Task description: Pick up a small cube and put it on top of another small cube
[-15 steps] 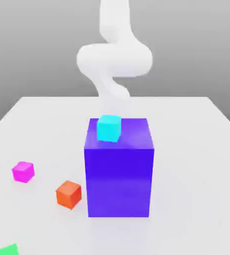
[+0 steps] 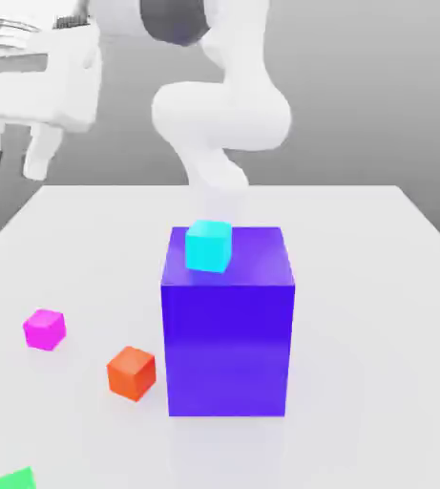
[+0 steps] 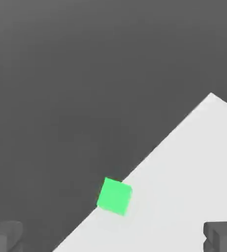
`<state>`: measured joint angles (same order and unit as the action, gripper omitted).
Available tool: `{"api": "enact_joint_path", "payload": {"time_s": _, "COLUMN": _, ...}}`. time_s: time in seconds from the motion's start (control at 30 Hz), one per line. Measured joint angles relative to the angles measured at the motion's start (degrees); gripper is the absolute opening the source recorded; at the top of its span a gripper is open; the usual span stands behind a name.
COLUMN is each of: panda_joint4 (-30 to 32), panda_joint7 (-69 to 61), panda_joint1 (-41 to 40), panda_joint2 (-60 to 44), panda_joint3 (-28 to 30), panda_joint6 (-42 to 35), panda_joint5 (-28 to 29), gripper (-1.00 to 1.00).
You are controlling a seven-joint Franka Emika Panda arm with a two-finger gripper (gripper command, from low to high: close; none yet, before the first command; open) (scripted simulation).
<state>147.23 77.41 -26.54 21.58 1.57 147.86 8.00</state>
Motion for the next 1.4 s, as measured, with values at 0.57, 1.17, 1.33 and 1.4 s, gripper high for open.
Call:
{"api": "enact_joint_path", "payload": {"time_s": 0.57, "panda_joint4": 14.63, "panda_joint7": 18.43, "panda_joint1": -17.93, "panda_joint2": -22.97, "panda_joint3": 9.12, "panda_joint6": 16.23, "panda_joint5": -8.31, "gripper": 0.00}}
{"api": "enact_joint_path", "payload": {"time_s": 1.17, "panda_joint4": 13.41, "panda_joint7": 14.65, "panda_joint1": -22.49, "panda_joint2": -32.90, "panda_joint3": 2.51, "panda_joint6": 24.23, "panda_joint5": -15.14, "gripper": -1.00}}
{"api": "enact_joint_path", "payload": {"time_s": 1.33, "panda_joint4": 13.82, "panda_joint7": 18.47, "panda_joint1": -20.99, "panda_joint2": -24.74, "panda_joint3": 3.91, "panda_joint6": 16.44, "panda_joint5": -9.70, "gripper": -1.00}}
{"api": "enact_joint_path", "payload": {"time_s": 1.4, "panda_joint4": 10.50, "panda_joint7": 18.29, "panda_joint1": -19.15, "panda_joint2": -25.61, "panda_joint3": 2.67, "panda_joint6": 13.97, "panda_joint5": -9.96, "gripper": -1.00}}
